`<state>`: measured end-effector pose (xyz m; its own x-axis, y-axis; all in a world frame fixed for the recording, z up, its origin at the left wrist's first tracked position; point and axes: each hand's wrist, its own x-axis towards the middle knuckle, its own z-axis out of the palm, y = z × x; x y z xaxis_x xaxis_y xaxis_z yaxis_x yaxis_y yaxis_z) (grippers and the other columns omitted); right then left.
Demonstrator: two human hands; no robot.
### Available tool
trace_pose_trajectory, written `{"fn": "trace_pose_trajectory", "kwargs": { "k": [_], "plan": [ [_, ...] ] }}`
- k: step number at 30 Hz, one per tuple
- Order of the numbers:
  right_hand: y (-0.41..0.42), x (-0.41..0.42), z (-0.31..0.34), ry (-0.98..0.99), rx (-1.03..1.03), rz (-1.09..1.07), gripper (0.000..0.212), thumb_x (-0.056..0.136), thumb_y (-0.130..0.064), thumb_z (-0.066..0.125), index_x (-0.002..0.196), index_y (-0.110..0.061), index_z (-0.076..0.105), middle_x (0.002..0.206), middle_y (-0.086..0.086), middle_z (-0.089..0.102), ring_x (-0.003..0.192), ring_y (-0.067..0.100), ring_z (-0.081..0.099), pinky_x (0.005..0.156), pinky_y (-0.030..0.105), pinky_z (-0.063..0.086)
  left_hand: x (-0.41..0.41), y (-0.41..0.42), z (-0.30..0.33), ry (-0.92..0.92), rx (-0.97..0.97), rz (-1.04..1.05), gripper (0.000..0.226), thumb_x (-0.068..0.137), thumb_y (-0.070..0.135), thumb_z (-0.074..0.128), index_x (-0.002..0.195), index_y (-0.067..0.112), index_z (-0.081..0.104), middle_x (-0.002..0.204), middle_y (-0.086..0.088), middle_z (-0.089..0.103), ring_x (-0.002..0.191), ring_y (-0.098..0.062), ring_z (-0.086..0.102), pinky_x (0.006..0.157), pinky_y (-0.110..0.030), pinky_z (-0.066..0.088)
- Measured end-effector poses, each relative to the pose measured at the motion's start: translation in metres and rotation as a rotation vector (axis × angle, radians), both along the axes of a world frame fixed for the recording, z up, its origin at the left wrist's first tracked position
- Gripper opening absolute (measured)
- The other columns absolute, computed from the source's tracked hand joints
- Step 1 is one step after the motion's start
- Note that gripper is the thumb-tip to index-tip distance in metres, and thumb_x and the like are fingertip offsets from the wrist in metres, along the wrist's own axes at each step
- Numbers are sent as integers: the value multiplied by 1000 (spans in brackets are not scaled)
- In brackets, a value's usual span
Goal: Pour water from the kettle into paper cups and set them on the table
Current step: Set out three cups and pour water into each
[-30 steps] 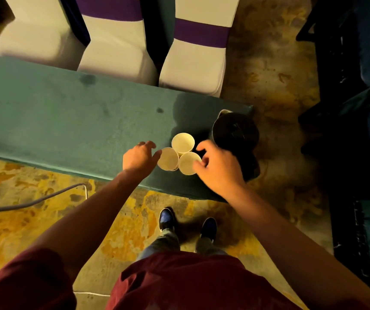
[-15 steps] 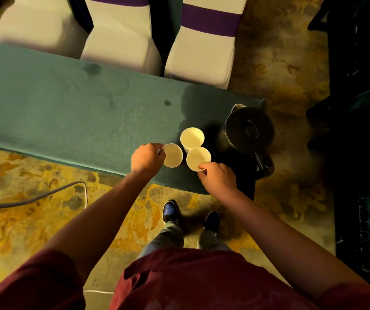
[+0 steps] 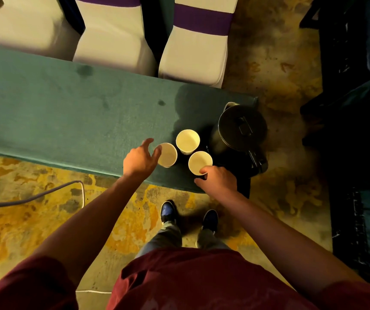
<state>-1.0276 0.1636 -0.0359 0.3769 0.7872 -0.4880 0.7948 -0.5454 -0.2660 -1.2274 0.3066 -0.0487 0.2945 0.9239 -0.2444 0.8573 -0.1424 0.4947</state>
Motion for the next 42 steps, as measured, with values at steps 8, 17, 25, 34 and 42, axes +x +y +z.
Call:
{"fn": "trace_pose_trajectory", "kwargs": {
  "k": [8,17,25,34,42],
  "plan": [
    [-8,6,8,87,-63,-5,56,86,-43,69,141,-35,59,117,1,74,113,28,67,84,35,55,6,2,25,-56,149,61,46,98,51,43,137,27,47,62,3,63,74,-35,67,62,-36,45],
    [-55,15,73,-52,364,8,34,91,-48,71,116,-25,69,81,-5,75,76,21,73,56,25,45,27,-55,54,-359,142,-103,20,97,40,49,111,29,58,54,7,54,43,-5,45,47,-27,36],
    [-72,60,118,-155,824,-209,21,90,-33,74,81,-14,69,70,-3,67,60,16,62,52,27,43,45,-97,27,-257,73,-280,18,96,35,55,113,31,55,56,12,50,48,-2,51,46,-17,30],
    [-69,71,68,354,460,-643,47,88,-43,77,124,-17,62,100,-12,62,92,9,64,71,20,47,52,-106,8,-59,109,-456,24,97,36,52,120,31,56,79,1,70,66,-21,66,53,-25,34],
    [-55,84,50,665,543,-715,21,71,-61,78,80,-42,73,69,-10,74,65,4,71,67,26,51,70,-108,12,-95,143,-355,21,96,33,57,106,20,70,98,-5,74,81,-27,69,61,-35,54]
  ]
}}
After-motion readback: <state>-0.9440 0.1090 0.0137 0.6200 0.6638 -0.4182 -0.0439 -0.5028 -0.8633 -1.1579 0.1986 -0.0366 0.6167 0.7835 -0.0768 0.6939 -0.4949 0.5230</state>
